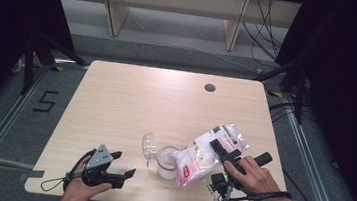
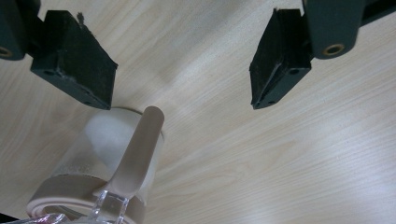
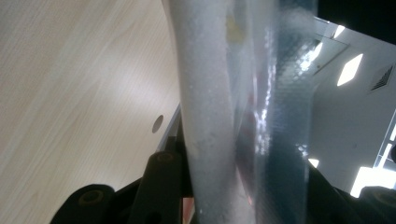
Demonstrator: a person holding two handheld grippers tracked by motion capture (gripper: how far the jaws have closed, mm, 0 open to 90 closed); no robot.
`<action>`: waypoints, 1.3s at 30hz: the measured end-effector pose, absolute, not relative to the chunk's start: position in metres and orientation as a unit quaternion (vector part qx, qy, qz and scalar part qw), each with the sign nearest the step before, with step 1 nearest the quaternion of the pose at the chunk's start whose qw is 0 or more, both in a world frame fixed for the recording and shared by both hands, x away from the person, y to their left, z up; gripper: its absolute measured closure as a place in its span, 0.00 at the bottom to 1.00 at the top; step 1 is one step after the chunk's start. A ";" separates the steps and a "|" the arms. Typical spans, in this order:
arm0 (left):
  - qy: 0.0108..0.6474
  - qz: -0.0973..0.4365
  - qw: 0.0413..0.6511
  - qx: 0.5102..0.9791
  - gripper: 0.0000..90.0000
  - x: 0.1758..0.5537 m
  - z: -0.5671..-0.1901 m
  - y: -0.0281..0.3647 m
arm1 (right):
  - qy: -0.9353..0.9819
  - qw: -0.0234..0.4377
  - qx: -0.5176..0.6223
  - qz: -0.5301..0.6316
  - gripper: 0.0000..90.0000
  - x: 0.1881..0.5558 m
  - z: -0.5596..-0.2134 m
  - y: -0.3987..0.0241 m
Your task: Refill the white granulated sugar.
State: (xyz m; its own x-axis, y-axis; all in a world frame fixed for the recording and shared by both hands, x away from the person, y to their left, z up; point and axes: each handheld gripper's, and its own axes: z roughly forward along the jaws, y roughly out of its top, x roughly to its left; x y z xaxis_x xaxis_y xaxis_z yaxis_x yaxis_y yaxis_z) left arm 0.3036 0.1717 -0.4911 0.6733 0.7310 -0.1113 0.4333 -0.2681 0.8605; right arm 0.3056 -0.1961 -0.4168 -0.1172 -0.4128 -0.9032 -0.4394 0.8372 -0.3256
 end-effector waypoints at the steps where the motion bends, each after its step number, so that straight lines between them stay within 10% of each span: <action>1: 0.373 0.156 0.476 0.781 0.25 0.304 -0.491 0.172 | 0.747 0.600 -0.285 0.011 0.81 0.305 -0.417 -0.196; 39: 0.373 0.156 0.476 0.781 0.25 0.304 -0.491 0.172 | 0.746 0.597 -0.295 0.005 0.82 0.307 -0.414 -0.195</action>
